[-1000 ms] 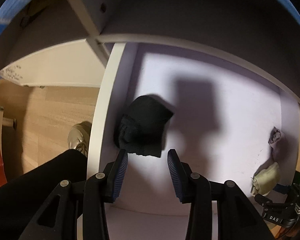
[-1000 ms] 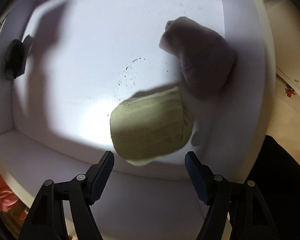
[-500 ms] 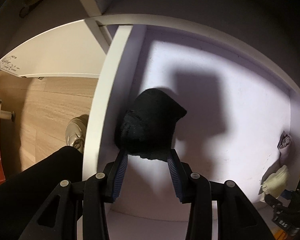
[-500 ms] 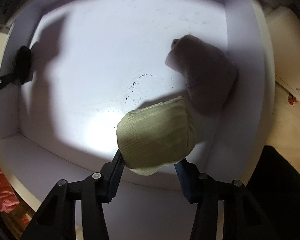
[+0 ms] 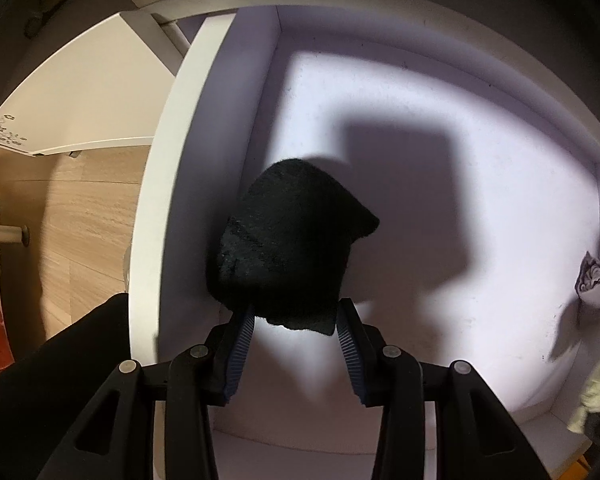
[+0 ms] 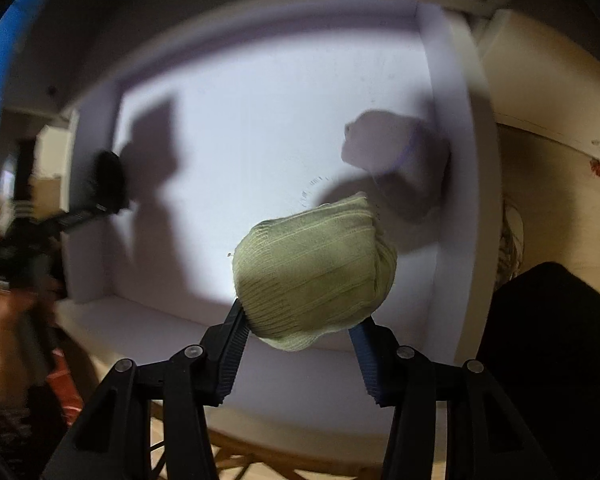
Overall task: Organize soft objects
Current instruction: 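Carry the pale green knit into the gold box with the right gripper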
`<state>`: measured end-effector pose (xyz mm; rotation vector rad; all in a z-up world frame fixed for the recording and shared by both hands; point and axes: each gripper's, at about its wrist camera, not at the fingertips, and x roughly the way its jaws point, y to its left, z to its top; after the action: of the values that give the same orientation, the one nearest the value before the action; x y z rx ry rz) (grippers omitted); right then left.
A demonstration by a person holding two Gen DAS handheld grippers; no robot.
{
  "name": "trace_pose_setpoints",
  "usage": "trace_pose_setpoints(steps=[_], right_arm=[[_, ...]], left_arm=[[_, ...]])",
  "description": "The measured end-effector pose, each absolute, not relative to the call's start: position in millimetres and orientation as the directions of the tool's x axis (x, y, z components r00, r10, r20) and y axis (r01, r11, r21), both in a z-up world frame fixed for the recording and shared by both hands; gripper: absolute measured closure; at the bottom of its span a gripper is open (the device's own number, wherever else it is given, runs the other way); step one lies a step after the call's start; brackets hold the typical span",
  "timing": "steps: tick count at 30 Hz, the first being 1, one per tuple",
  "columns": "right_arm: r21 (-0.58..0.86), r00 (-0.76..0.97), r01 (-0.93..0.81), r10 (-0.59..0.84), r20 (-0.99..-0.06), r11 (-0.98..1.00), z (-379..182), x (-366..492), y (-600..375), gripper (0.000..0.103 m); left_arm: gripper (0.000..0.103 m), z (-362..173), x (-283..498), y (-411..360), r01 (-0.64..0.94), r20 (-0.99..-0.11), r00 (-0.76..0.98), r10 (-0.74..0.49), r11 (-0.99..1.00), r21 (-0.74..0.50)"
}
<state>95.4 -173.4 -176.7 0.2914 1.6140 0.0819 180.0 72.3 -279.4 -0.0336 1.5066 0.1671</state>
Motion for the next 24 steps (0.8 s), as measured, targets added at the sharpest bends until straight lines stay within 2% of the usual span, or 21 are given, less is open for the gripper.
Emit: trace_pose_setpoints(steps=[5,9,15,24], right_arm=[[0.298,0.058,0.121,0.293,-0.954,0.947,-118.5,90.8,-180.8,0.052],[0.318,0.141,0.077,0.306,-0.942,0.945,-74.3,94.9,-172.4,0.052],[0.329,0.258,-0.008,0.319,-0.912,0.944,21.3,115.9,-169.3,0.052],[0.318,0.354,-0.138,0.346,-0.869,0.938,98.4,178.1,-127.8,0.052]], left_arm=[[0.052,-289.7,182.9,66.2,-0.124,-0.995,0.046,0.089,0.989,0.083],[0.052,-293.3,183.6,63.5,-0.118,-0.994,0.045,0.101,0.988,0.095],[0.052,-295.2,186.1,57.8,-0.107,-0.992,0.046,0.115,0.988,0.109],[0.052,-299.0,185.9,55.2,-0.091,-0.989,0.051,0.136,0.987,0.131]])
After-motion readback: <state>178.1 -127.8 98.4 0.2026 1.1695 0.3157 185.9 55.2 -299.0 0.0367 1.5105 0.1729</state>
